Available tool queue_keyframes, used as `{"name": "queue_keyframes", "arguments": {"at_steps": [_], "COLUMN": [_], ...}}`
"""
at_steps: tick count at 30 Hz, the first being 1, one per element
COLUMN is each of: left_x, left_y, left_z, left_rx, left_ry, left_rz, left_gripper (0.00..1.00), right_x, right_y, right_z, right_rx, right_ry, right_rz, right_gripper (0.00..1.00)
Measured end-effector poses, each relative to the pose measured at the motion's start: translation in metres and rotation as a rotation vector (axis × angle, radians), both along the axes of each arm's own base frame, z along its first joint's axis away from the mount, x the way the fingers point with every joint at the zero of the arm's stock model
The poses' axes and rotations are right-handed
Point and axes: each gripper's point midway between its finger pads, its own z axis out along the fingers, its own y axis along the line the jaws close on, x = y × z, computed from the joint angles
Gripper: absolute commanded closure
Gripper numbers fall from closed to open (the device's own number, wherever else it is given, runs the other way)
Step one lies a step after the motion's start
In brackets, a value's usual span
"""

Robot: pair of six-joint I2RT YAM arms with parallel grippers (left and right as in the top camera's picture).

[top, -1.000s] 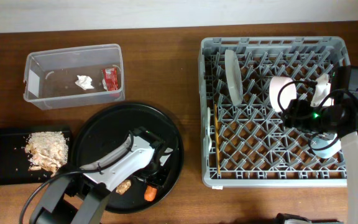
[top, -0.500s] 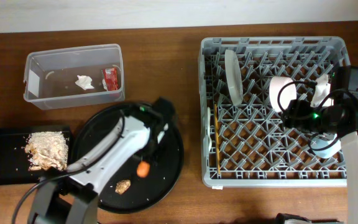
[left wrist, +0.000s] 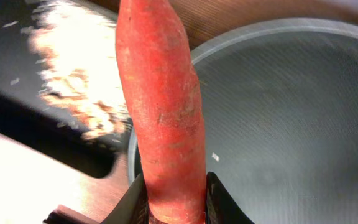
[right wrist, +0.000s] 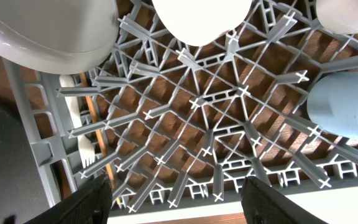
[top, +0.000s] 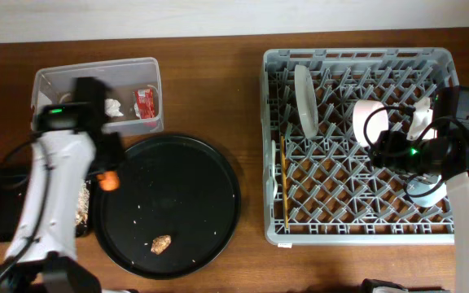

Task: Sort waste into correct bins and load items into the dishwasher rack
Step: 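Carry the carrot to the black tray and release it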

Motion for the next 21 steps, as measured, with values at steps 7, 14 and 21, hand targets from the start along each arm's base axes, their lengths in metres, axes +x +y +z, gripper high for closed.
{"name": "queue_keyframes", "arguments": {"at_steps": [7,14,21], "left_x": [-0.016,-0.053,-0.070], "left_y": [0.101,0.174,0.208], "left_z": [0.008,0.012,-0.019], "left_rx": [0.029,0.060,0.043], "left_ry": [-0.107,-0.169,-0.122], "left_rz": [0.342,0.619,0.768], "left_gripper": [0.94,0.94,0.94], "right_x": [0.000,0.000,0.000], "right_y": [0.000,0.000,0.000], "right_z": [0.000,0.000,0.000], "right_rx": [0.000,0.000,0.000], "right_ry": [0.000,0.000,0.000], "right_rz": [0.000,0.000,0.000], "right_gripper": [0.30,0.30,0.30]}}
